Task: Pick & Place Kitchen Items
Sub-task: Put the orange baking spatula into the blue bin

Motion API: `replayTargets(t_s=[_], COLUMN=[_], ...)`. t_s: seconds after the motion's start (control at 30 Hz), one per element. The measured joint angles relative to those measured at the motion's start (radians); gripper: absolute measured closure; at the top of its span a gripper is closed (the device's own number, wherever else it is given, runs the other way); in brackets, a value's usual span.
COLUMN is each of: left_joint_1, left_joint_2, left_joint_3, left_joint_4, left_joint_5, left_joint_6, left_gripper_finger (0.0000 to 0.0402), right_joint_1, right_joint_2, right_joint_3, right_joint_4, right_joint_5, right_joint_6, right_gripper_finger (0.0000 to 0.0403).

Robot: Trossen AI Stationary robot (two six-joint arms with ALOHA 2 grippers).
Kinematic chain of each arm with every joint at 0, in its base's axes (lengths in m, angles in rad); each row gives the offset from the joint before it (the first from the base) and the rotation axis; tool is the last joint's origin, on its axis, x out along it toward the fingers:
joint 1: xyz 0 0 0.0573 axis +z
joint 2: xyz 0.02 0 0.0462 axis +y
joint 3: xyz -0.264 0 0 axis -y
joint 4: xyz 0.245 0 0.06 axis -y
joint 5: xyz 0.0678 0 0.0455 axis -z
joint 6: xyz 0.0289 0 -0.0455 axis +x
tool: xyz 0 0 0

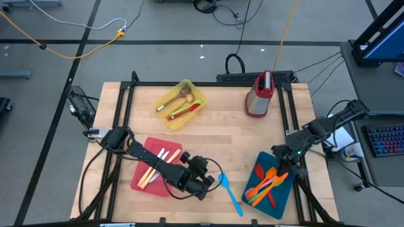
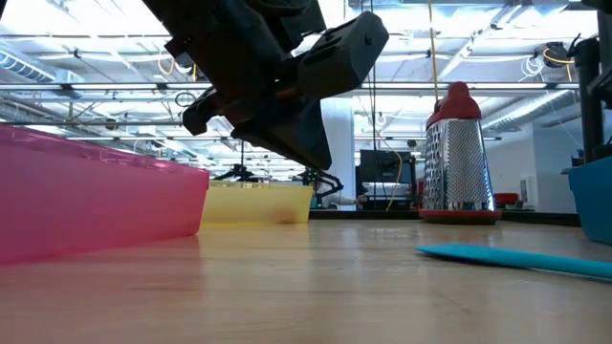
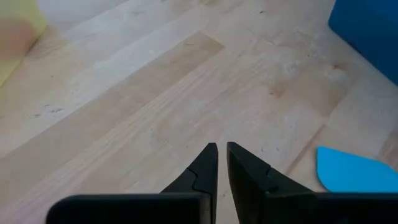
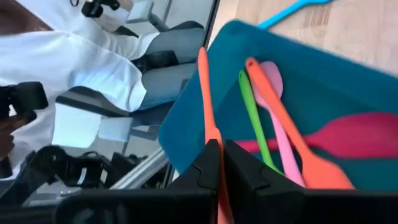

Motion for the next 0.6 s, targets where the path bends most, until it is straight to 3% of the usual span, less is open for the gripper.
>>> replayTargets(t_s=[0.1, 0.33, 0.6], left_joint_1=[0.002, 0.008, 0.030], left_joint_2=[0.000, 0.000, -0.002], left_joint_3=[0.000, 0.000, 0.000], left_joint_4=[0.000, 0.000, 0.000], left_joint_5=[0.000, 0.000, 0.005], left_joint_6=[0.000, 0.000, 0.005], left_gripper_finger=[0.0364, 0.0364, 0.0364], right_joint_1=[0.001, 0.000, 0.000], right_joint_2=[-0.060, -0.110, -0.103], right_joint_3=[0.000, 0.000, -0.165], right_joint_4=[-0.097, -0.280, 0.001], right_joint_5=[0.027, 0.238, 0.154], right_joint_6=[-0.007, 0.026, 0.039], right_gripper_finger=[0.0400, 0.0399, 0.0381])
